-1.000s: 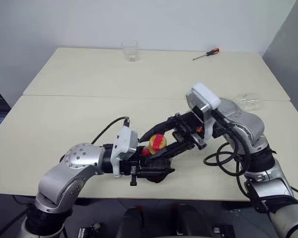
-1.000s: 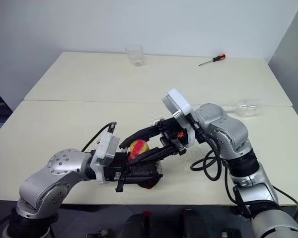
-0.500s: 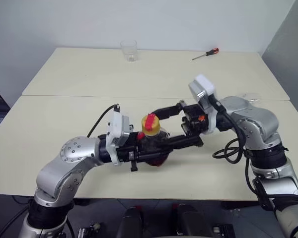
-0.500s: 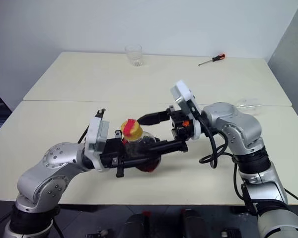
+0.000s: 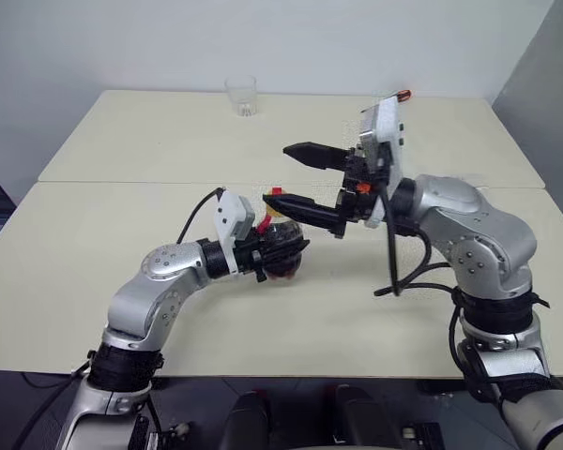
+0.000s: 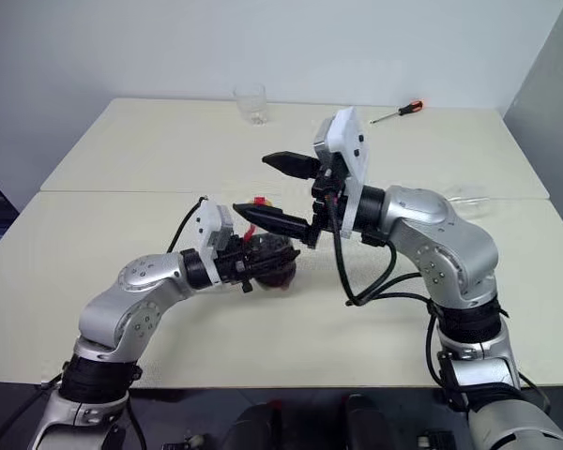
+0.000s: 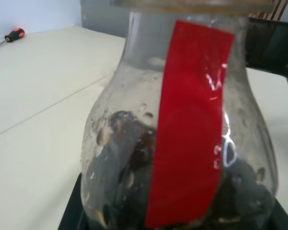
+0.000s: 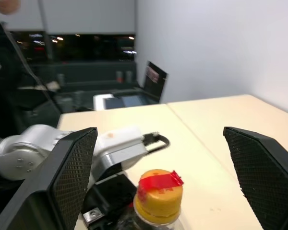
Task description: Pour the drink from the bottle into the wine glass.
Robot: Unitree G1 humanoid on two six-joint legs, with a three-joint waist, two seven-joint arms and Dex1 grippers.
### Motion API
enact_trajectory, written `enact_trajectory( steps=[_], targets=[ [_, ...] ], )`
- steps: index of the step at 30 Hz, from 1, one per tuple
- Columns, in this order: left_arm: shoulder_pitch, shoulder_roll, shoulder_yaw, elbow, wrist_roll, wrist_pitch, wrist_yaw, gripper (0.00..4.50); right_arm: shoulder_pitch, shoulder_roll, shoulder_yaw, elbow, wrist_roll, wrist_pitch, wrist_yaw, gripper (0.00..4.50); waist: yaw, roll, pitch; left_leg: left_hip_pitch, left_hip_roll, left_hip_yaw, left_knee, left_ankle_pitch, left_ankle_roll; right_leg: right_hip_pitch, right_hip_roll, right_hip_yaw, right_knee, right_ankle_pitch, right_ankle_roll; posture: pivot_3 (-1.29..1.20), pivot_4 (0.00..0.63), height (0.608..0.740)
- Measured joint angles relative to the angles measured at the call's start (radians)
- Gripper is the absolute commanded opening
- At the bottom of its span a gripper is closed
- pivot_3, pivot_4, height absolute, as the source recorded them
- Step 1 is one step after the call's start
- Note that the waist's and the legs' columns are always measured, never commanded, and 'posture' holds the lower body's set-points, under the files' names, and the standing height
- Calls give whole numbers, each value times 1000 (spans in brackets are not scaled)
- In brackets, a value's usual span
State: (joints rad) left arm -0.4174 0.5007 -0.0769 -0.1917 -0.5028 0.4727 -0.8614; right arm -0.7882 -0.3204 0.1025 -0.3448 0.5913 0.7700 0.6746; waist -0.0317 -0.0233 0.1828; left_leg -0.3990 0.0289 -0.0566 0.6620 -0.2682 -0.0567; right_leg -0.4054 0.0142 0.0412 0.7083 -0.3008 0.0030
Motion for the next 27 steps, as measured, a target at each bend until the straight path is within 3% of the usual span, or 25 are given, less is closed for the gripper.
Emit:
enact_trajectory(
  steps=[8, 9, 11, 19, 27],
  targets=[
    [-23, -25, -16, 40, 33, -47, -32, 1947, -22, 41, 38, 45, -10, 50, -26, 4476, 0, 0, 0, 0, 0, 0, 0, 0, 0, 0, -1, 0, 0, 0, 0, 0, 150, 740],
    [-23, -25, -16, 40, 34, -48, -36, 1947, -23, 45, 37, 47, -8, 59, -26, 4308, 0, 0, 0, 0, 0, 0, 0, 0, 0, 0, 0, 0, 0, 0, 0, 0, 150, 740],
    [-26, -28, -16, 40, 37, -48, -39, 1947, -26, 52, 37, 52, 2, 70, -25, 3891, 0, 0, 0, 0, 0, -1, 0, 0, 0, 0, 0, 0, 0, 0, 0, 0, 150, 740],
    [-27, -34, -16, 40, 43, -50, -44, 1947, -39, 44, 40, 80, 0, 73, -4, 1187, 0, 0, 0, 0, 0, 0, 0, 0, 0, 0, 0, 0, 0, 0, 0, 0, 150, 740],
    [-29, -35, -16, 45, 52, -51, -44, 1947, -44, 33, 52, 94, -19, 49, 27, 1198, 0, 0, 0, 0, 0, 0, 0, 0, 0, 0, 0, 0, 0, 0, 0, 0, 150, 740]
  ],
)
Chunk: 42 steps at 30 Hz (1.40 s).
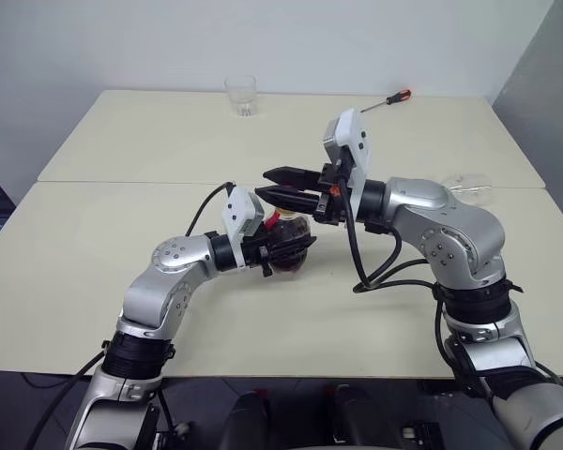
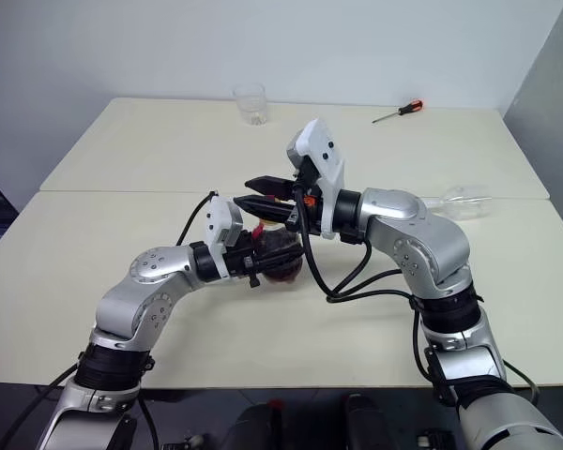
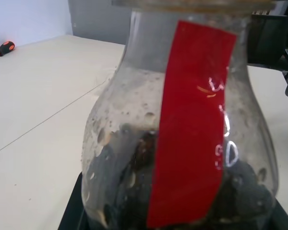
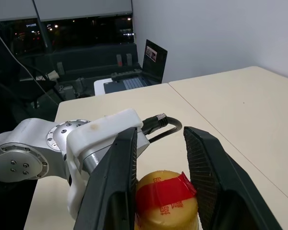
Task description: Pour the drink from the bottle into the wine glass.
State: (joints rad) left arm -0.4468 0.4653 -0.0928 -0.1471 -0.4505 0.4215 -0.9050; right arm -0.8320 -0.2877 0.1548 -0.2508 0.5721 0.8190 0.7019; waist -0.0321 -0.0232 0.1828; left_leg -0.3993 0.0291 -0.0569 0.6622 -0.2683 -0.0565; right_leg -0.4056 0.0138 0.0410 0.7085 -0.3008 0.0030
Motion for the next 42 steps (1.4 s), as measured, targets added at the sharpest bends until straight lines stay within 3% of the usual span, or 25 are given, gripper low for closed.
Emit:
enact_trajectory(
  steps=[10, 21, 28, 38, 42],
  targets=[
    [1, 9, 2, -10, -13, 2, -28, 1947, -2, -6, 2, 49, 2, -72, 81, 1198, 0, 0, 0, 0, 0, 0, 0, 0, 0, 0, 0, 0, 0, 0, 0, 0, 150, 740],
    [124, 130, 25, -305, -180, 98, -108, 1947, -15, -35, 0, 77, 162, -155, 475, 1198, -1, 1, 0, 0, 1, 0, 0, 0, 0, 0, 0, 0, -1, 0, 0, 0, 150, 740],
    [196, 176, 27, -445, -243, 146, -108, 1947, -20, -54, 56, 54, 178, -238, 665, 1198, 0, 1, 1, 1, 1, -1, 0, 0, 0, 1, 0, -1, 0, 0, 0, 0, 150, 740],
    [187, 159, 44, -459, -294, 139, -90, 1947, -60, -45, 84, 148, 118, -255, 654, 4481, 0, 1, 1, 1, 1, 0, 0, 0, 0, 1, 0, 0, -1, 0, 0, 0, 150, 740],
    [194, 159, 46, -455, -291, 134, -87, 1947, -58, -55, 81, 144, 117, -216, 615, 4481, 0, 2, 1, 1, 1, -1, 0, 0, 0, 1, 0, 0, -1, 0, 0, 0, 150, 740]
  ],
)
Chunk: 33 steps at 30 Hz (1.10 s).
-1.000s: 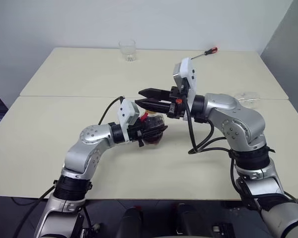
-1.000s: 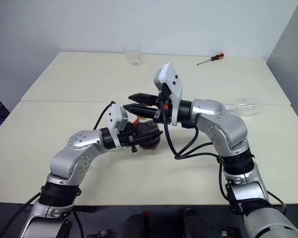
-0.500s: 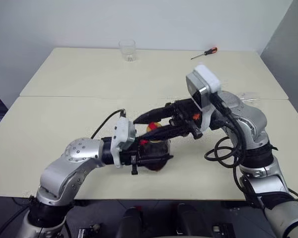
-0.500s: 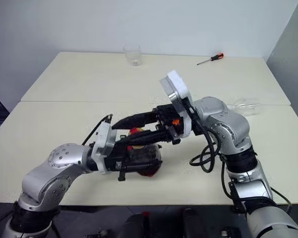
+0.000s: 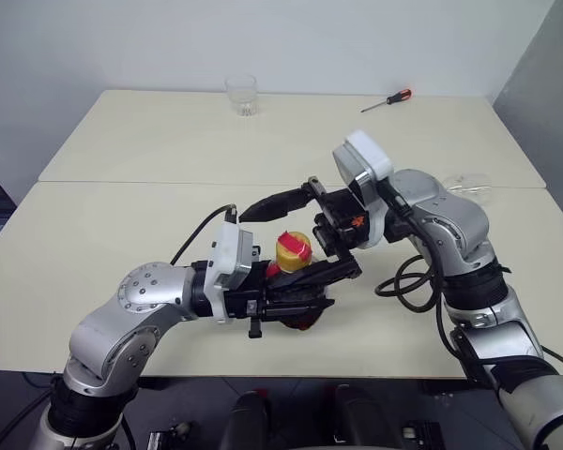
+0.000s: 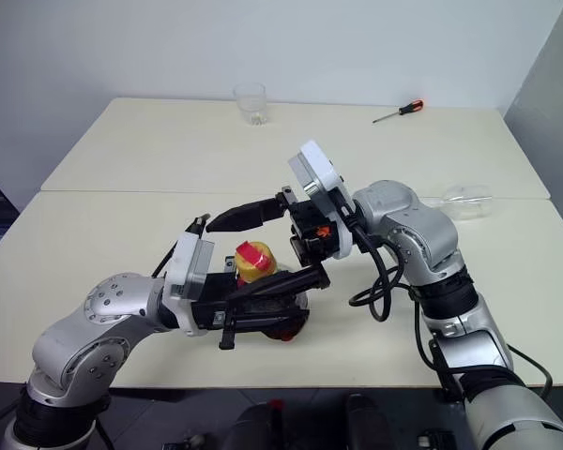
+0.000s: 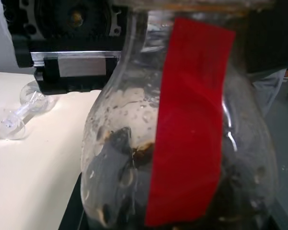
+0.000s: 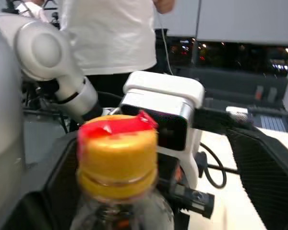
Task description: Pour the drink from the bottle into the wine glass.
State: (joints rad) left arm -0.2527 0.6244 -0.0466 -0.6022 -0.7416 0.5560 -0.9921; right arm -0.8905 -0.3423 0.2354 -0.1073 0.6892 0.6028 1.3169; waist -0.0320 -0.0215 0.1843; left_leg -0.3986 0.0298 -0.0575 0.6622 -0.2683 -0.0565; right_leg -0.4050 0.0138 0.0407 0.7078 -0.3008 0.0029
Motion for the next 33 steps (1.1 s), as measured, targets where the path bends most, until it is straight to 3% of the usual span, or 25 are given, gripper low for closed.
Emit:
enact_trajectory(
  steps=[13, 23, 33],
  targets=[
    [-86, -68, 15, 189, 125, -32, 169, 1947, 76, -78, -140, -131, 8, 113, -296, 4481, -1, 0, 0, 0, -1, 0, 0, 0, 0, 0, 0, 0, 0, 0, 0, 0, 150, 740],
    [-195, -101, -7, 338, 225, -110, 156, 1947, 55, 50, -121, -117, -152, 39, -557, 4481, -1, 0, 0, -1, 0, 2, 0, 0, 0, -1, 0, 1, 0, 0, 0, 0, 150, 740],
    [-200, -123, -8, 359, 251, -111, 151, 1947, 44, 72, -96, -101, -207, 16, -599, 4481, 0, 0, 0, -1, 0, 1, 0, 0, 0, -1, 0, 0, 0, 0, 0, 0, 150, 740]
  ],
)
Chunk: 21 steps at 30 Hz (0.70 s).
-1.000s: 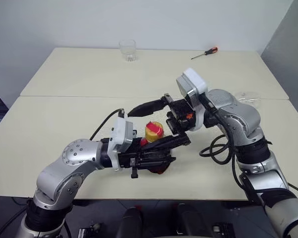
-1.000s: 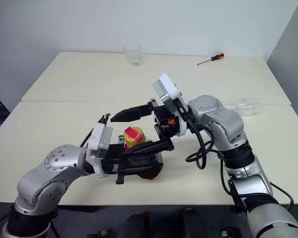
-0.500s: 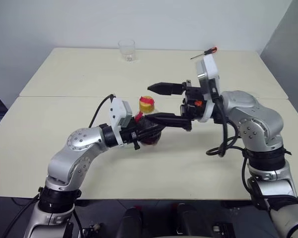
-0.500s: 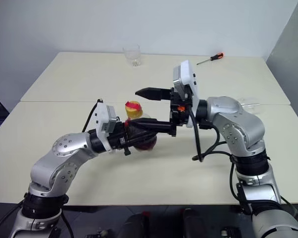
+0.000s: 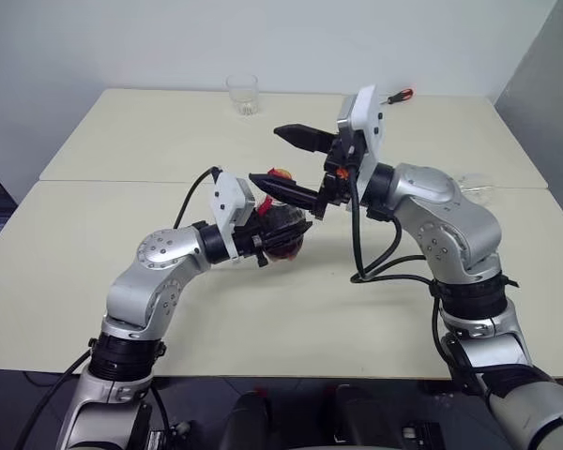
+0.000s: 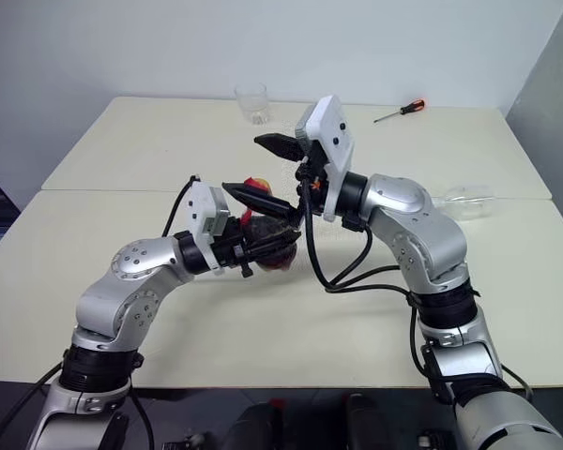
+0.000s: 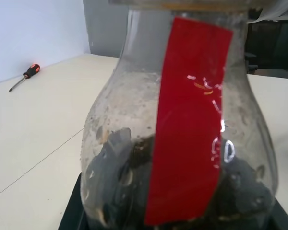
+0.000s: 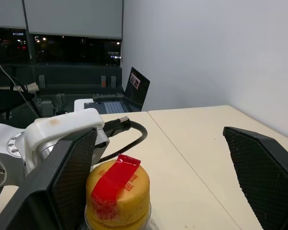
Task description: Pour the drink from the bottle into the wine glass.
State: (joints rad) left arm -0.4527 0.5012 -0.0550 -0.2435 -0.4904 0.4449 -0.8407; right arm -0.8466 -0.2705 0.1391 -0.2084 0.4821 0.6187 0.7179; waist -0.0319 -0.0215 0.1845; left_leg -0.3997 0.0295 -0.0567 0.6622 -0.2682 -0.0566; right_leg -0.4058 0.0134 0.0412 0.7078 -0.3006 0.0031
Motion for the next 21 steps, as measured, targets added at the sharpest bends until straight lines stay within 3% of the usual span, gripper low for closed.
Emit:
enact_trajectory(
  steps=[21],
  targets=[
    [-7, -5, 23, 7, -1, 3, 22, 1947, 20, -210, -83, 55, 20, 13, 89, 4481, -2, 0, 0, 0, 0, 1, 0, 0, 0, 0, 0, 1, 0, 0, 0, 0, 150, 740]
  ],
)
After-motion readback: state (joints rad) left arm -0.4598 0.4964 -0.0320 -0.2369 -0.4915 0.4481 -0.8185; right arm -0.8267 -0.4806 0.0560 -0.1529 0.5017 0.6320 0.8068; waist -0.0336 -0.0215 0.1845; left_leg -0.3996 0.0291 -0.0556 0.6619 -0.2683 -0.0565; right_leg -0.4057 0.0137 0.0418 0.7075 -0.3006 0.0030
